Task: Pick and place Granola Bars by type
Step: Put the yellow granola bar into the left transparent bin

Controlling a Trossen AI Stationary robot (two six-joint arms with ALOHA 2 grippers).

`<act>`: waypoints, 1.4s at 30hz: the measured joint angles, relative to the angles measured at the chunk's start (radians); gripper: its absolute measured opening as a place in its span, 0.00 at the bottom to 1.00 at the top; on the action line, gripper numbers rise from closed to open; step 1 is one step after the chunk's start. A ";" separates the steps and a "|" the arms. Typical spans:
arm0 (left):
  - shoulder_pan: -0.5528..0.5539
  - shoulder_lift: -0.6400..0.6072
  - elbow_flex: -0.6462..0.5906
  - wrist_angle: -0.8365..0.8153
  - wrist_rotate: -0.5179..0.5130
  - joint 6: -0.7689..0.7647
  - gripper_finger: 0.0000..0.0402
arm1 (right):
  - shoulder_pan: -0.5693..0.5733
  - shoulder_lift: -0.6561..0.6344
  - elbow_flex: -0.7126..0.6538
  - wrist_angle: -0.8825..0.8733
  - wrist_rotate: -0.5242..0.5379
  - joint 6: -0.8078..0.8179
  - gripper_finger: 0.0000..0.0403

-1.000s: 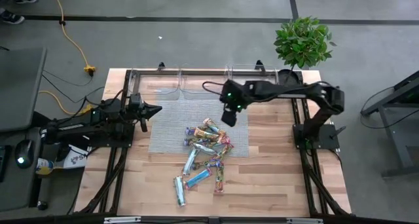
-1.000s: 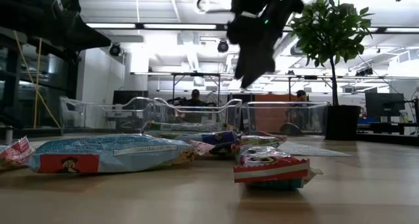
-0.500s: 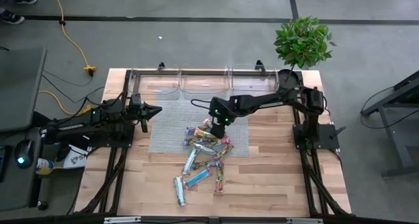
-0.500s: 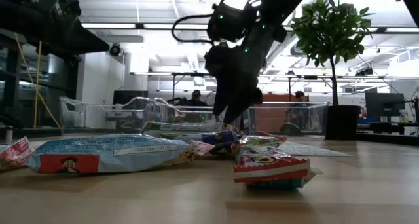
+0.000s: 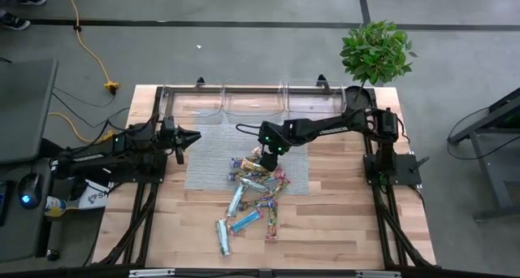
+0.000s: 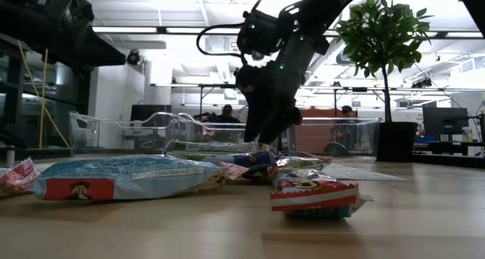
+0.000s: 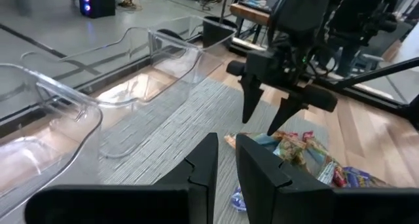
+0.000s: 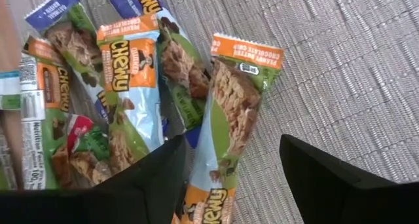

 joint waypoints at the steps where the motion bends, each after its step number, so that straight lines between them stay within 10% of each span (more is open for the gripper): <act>1: 0.000 0.000 0.000 -0.002 -0.001 0.000 0.13 | 0.000 0.000 0.000 0.006 -0.001 0.000 0.58; 24: 0.000 0.000 0.000 -0.011 -0.029 -0.003 0.13 | 0.037 0.068 0.000 0.039 -0.002 0.055 0.57; 42: 0.000 0.000 0.000 -0.018 -0.028 -0.004 0.13 | 0.037 0.068 0.000 -0.004 0.030 0.085 0.28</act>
